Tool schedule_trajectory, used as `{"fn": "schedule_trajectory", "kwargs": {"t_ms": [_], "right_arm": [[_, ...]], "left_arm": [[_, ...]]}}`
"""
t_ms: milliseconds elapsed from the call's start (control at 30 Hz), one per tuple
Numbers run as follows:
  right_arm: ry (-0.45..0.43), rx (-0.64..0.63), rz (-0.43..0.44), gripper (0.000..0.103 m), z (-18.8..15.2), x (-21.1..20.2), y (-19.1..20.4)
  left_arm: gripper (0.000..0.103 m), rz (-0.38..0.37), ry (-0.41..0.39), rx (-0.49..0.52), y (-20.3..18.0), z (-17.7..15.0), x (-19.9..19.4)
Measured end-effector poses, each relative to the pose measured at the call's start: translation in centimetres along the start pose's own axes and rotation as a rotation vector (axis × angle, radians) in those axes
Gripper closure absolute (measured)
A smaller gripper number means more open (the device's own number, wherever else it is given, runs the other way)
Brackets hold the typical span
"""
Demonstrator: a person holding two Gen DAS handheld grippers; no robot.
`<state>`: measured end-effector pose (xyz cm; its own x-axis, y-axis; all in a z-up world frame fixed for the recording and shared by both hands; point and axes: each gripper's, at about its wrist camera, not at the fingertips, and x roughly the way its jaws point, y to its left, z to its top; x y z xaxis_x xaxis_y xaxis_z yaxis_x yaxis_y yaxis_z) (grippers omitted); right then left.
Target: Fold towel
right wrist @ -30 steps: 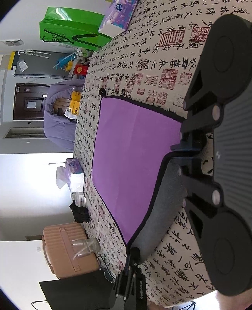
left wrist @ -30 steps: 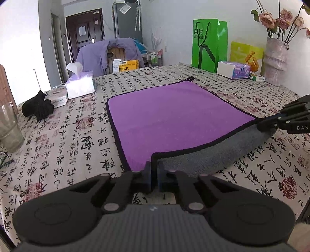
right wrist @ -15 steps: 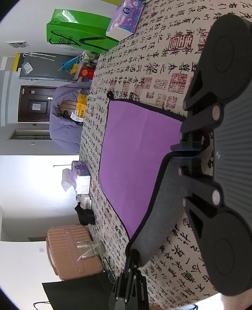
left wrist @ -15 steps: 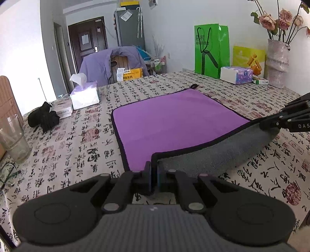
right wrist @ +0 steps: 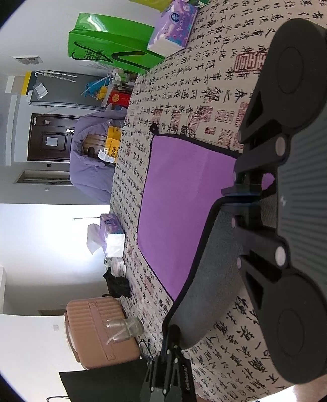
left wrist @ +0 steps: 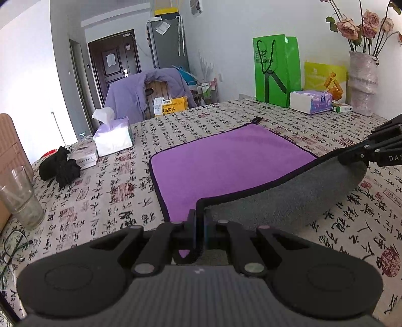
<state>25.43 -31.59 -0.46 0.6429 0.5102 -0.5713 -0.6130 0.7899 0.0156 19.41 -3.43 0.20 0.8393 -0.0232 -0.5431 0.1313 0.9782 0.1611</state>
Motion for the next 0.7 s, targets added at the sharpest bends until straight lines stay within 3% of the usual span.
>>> {"fn": "schedule_trajectory", "kwargs": {"t_ms": [700], "right_arm": [[-0.029, -0.018, -0.016, 0.098, 3.1, 2.0, -1.6]], "left_arm": [[0.097, 0.035, -0.023, 0.019, 1.1, 2.6, 2.6]]}}
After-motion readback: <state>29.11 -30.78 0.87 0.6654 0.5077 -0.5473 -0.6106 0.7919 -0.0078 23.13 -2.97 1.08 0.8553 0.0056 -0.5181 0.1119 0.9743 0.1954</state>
